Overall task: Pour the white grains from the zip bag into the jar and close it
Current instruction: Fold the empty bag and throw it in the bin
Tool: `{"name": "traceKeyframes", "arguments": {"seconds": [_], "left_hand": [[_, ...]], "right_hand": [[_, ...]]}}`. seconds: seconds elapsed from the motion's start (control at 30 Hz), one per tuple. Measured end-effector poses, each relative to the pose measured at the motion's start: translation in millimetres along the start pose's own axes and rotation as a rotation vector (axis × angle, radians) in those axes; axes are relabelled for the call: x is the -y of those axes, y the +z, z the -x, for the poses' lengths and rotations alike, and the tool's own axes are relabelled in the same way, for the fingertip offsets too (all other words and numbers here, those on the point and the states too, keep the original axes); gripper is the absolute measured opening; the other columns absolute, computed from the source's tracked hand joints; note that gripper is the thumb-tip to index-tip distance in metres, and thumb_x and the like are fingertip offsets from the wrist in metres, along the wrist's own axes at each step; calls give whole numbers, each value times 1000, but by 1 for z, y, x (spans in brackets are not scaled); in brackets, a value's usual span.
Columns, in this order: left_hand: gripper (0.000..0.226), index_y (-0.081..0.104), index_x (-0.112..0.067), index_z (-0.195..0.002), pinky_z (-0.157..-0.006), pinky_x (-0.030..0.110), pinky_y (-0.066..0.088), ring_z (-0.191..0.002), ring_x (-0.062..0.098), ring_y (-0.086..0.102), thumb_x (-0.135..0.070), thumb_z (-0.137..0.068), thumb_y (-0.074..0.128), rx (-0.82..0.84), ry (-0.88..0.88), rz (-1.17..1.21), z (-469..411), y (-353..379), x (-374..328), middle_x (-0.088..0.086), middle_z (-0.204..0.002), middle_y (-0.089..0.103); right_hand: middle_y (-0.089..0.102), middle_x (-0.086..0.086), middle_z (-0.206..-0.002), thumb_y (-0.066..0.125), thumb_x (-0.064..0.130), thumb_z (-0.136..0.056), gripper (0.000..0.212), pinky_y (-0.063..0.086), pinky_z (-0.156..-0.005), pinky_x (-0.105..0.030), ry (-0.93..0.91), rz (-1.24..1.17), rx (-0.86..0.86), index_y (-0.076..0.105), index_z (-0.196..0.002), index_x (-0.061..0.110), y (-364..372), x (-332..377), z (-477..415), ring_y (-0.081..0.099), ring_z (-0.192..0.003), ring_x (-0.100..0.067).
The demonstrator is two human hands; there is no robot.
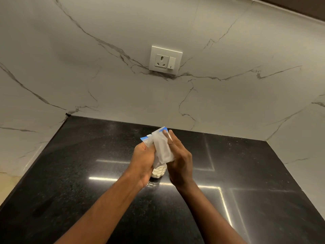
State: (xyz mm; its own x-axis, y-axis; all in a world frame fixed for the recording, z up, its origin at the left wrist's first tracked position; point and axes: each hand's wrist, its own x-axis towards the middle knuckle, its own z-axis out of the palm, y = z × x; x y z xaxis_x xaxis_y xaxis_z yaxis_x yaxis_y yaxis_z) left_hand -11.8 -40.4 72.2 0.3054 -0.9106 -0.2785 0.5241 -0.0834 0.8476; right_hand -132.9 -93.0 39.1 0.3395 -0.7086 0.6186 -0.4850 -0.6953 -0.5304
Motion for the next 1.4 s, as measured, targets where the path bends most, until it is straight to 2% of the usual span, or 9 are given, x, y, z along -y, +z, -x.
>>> {"name": "traceKeyframes", "arguments": {"seconds": [0.1, 0.23, 0.37, 0.47, 0.6, 0.73, 0.97, 1.17, 1.4], "left_hand": [[35, 72, -16, -120, -80, 41, 66, -92, 21, 82, -43, -105, 54, -24, -55, 74, -3, 1, -2, 6, -100, 84], [66, 72, -12, -124, -78, 44, 68, -108, 32, 79, -68, -95, 52, 29, -101, 145, 1, -1, -12, 16, -115, 81], [44, 71, -11, -124, -83, 39, 67, -109, 28, 78, -40, -91, 75, 110, -30, -95, 6, -1, -14, 12, -112, 81], [24, 68, -9, -127, -85, 42, 66, -106, 28, 78, -18, -106, 61, 34, -55, -134, 2, 0, -17, 13, -112, 80], [21, 69, -17, -116, -66, 33, 66, -83, 18, 82, -16, -111, 49, 59, -68, -98, 0, -4, -31, 0, -89, 85], [20, 64, -31, -114, -63, 30, 65, -81, 14, 81, -18, -111, 49, 197, -105, -244, -2, -10, -40, -2, -97, 81], [32, 58, -22, -137, -71, 35, 64, -110, 30, 74, -9, -107, 58, 404, -140, -481, 0, -14, -49, 13, -129, 70], [41, 74, -15, -128, -52, 22, 61, -77, 23, 80, 8, -107, 47, 440, -176, -298, -2, -28, -55, 20, -117, 78], [58, 72, -7, -134, -94, 35, 64, -121, 36, 73, 10, -81, 53, 549, -188, 55, 1, -39, -40, 23, -135, 71]], "right_hand": [[57, -16, -153, 82, 10, -91, 61, 64, -69, -34, -109, 258, 5, 61, -147, 19, -2, 0, -3, 79, -92, -26], [60, -22, -148, 89, 9, -82, 72, 56, -56, -31, -235, 466, 40, 57, -145, 15, 0, -2, -6, 70, -64, -21], [52, -22, -156, 72, 14, -90, 60, 55, -63, -38, -306, 540, 128, 46, -143, 8, -1, 1, -7, 69, -82, -25], [38, -21, -165, 60, 16, -90, 59, 52, -75, -42, -265, 513, 202, 51, -147, 8, -4, 6, -2, 67, -103, -31], [-1, 3, -177, 60, 37, -85, 92, 35, -117, -41, 97, -46, 474, 14, -165, 45, -29, 15, 9, 30, -152, -10], [66, 5, -145, 70, 39, -89, 95, 59, -96, -35, 579, -779, 417, 11, -164, 45, -56, 25, 1, 70, -120, -15], [79, -13, -114, 68, 2, -97, 34, 62, -58, -29, 730, -884, 386, 74, -122, 23, -71, 18, -13, 79, -83, -29], [81, -18, -101, 55, -9, -100, 41, 53, -46, -21, 920, -1024, 212, 85, -91, 17, -63, 20, -15, 75, -62, -19], [80, -25, -96, 48, -5, -102, 26, 63, -56, -26, 1149, -1228, 59, 74, -107, -4, -53, 16, -15, 81, -70, -26]]}}
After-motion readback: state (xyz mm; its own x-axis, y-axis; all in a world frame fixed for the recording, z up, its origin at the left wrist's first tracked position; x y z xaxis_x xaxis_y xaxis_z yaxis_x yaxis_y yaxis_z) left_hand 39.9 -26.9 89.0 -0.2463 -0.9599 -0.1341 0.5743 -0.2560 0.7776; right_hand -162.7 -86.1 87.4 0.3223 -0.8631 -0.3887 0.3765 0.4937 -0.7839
